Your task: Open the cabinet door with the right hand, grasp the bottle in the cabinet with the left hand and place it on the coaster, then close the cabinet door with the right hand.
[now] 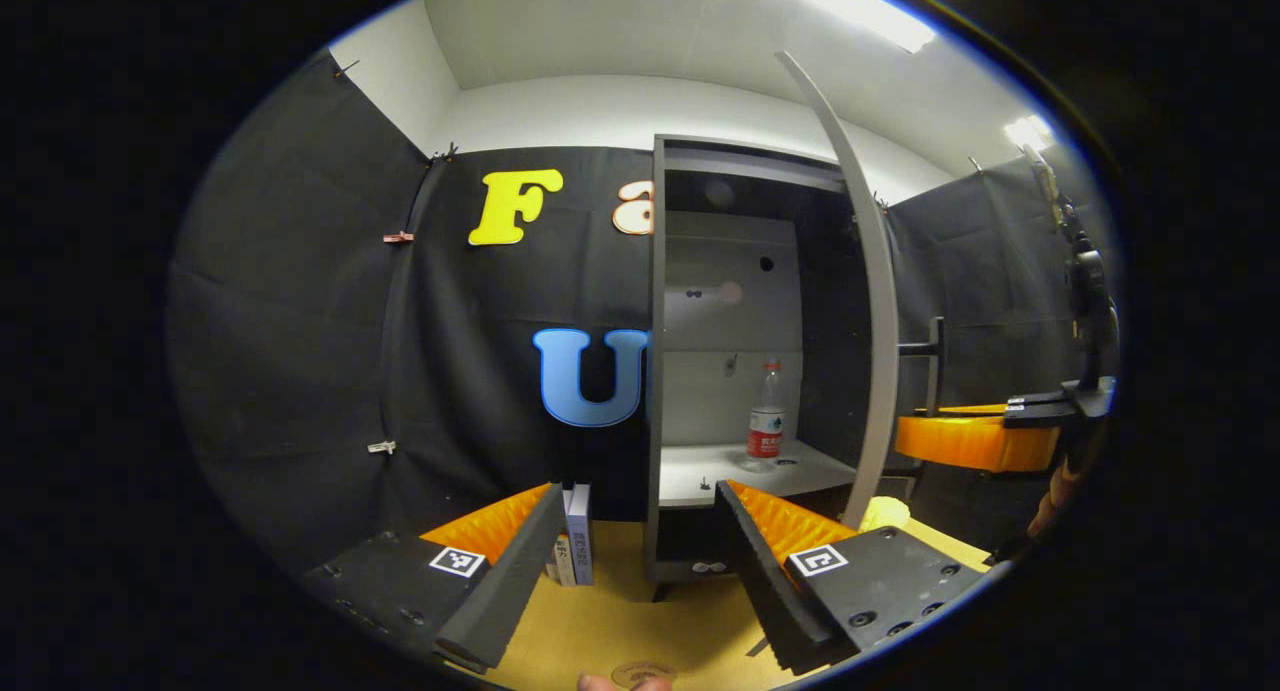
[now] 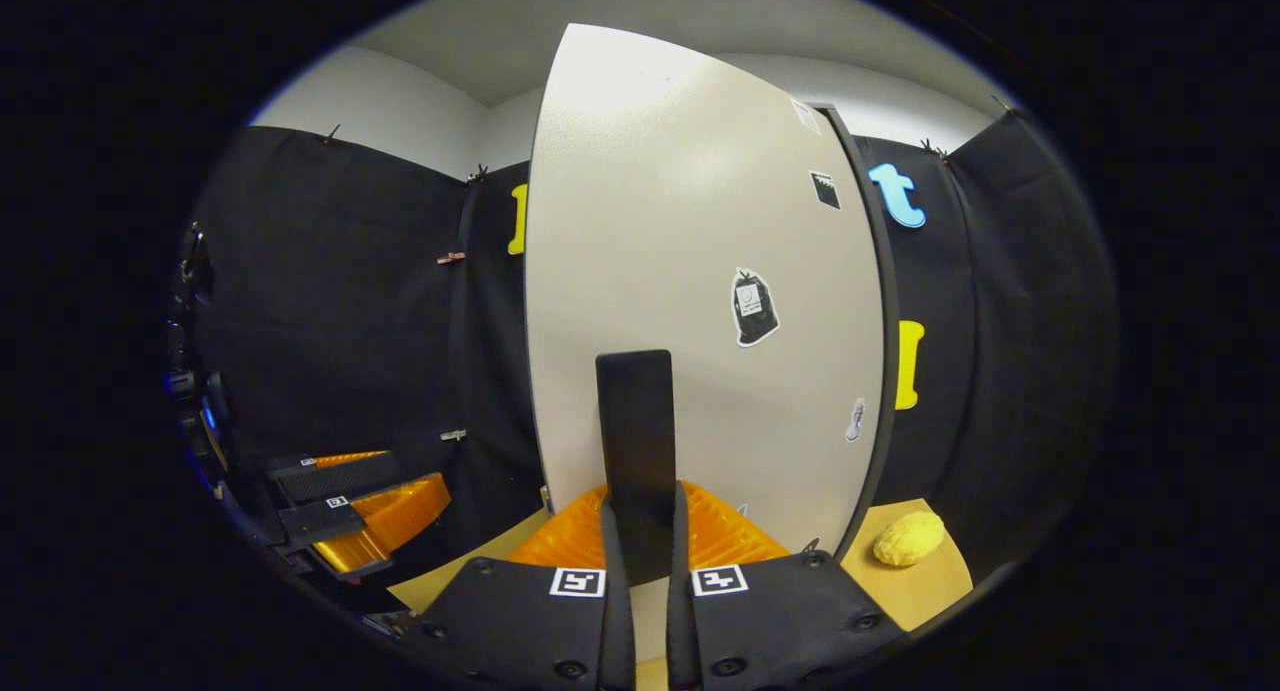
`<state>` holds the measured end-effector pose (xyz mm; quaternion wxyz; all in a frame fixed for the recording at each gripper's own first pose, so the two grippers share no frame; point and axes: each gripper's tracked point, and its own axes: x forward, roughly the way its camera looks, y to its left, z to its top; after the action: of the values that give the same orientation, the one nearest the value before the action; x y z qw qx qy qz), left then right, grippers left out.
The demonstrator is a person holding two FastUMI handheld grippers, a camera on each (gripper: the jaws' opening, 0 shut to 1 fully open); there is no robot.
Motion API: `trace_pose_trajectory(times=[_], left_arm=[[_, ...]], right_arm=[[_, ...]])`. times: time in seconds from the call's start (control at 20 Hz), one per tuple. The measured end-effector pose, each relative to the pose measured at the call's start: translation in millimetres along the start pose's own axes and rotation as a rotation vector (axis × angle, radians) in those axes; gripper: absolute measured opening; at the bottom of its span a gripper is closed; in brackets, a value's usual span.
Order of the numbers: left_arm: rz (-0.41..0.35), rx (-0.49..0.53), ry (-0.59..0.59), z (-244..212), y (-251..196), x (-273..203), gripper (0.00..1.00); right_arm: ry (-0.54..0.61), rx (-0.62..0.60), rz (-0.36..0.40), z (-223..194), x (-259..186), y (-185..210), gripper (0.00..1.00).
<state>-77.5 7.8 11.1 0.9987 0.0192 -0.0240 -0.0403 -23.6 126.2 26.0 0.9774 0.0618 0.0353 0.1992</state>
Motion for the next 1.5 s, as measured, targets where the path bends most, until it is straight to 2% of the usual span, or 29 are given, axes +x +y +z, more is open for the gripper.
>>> trace_pose_trajectory(times=[0.2, 0.5, 0.8, 1.05, 1.3, 1.4, 1.5], left_arm=[[-0.053, -0.022, 0.007, -4.0, -25.5, 14.5, 0.95], [-0.128, -0.022, -0.001, -0.9, -66.9, 26.1, 0.94], [-0.161, -0.041, -0.006, -0.3, -91.7, 33.5, 0.92], [-0.187, -0.038, -0.021, 7.8, -109.5, 40.0, 0.94], [-0.218, -0.036, -0.032, 10.8, -128.9, 52.9, 0.95], [-0.227, -0.022, -0.037, 13.6, -137.2, 62.9, 0.92], [-0.236, -0.006, -0.043, 14.4, -147.4, 76.1, 0.95]], right_arm=[[-0.004, -0.012, -0.025, 0.7, -23.8, -19.8, 0.16], [-0.025, -0.009, -0.109, 1.6, -61.1, -54.5, 0.16], [-0.060, -0.042, -0.244, 8.2, -95.2, -107.7, 0.15], [-0.071, -0.030, -0.359, 9.1, -118.6, -154.8, 0.13], [-0.075, -0.011, -0.419, 8.5, -134.3, -177.9, 0.10], [-0.074, 0.002, -0.397, 7.0, -135.4, -173.1, 0.09], [-0.064, -0.012, -0.405, 2.8, -139.5, -176.6, 0.09]])
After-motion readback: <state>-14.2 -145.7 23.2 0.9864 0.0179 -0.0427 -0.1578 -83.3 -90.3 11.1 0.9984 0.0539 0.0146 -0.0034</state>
